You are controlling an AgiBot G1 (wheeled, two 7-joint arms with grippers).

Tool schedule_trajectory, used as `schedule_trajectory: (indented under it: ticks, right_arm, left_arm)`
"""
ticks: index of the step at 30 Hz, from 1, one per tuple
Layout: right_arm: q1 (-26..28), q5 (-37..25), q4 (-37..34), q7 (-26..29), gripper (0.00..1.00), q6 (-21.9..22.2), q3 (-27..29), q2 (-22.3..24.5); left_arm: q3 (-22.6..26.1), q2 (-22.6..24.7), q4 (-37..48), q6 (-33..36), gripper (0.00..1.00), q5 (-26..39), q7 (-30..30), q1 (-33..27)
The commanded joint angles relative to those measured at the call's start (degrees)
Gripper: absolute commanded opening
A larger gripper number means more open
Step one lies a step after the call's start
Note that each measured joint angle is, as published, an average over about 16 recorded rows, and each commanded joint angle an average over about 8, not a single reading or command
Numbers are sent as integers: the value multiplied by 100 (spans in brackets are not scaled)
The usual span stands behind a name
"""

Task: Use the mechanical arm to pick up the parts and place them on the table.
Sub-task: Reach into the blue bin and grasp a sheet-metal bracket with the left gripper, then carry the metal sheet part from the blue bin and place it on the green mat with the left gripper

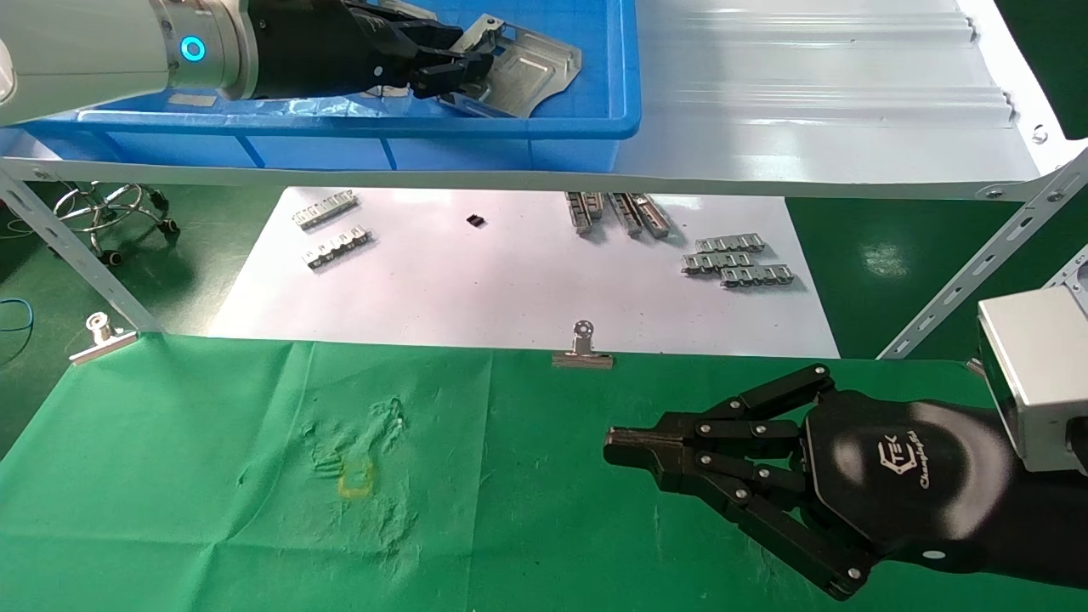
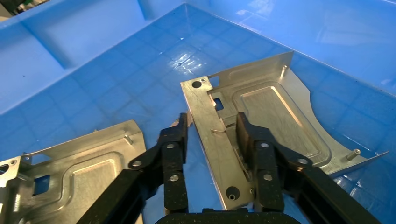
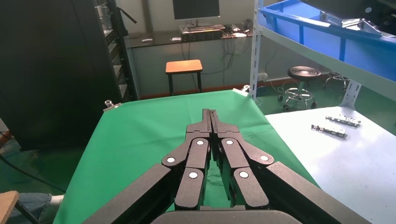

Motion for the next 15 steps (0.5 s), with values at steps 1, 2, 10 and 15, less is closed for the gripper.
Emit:
schedule_trajectory:
  ticks: [1, 2, 10, 15]
  right_arm:
    - [0, 0, 0, 0, 0, 0, 0, 0]
    - [0, 0, 0, 0, 0, 0, 0, 0]
    - [0, 0, 0, 0, 0, 0, 0, 0]
    - [0, 0, 0, 0, 0, 0, 0, 0]
  left_arm:
    - [2, -2, 7, -2, 0, 0, 6, -7]
    - [4, -4, 11, -2, 0, 2, 10, -11]
    - [-8, -36, 30, 6, 0, -23, 55, -47]
    - [-118, -113, -11, -18, 0, -180, 147, -103]
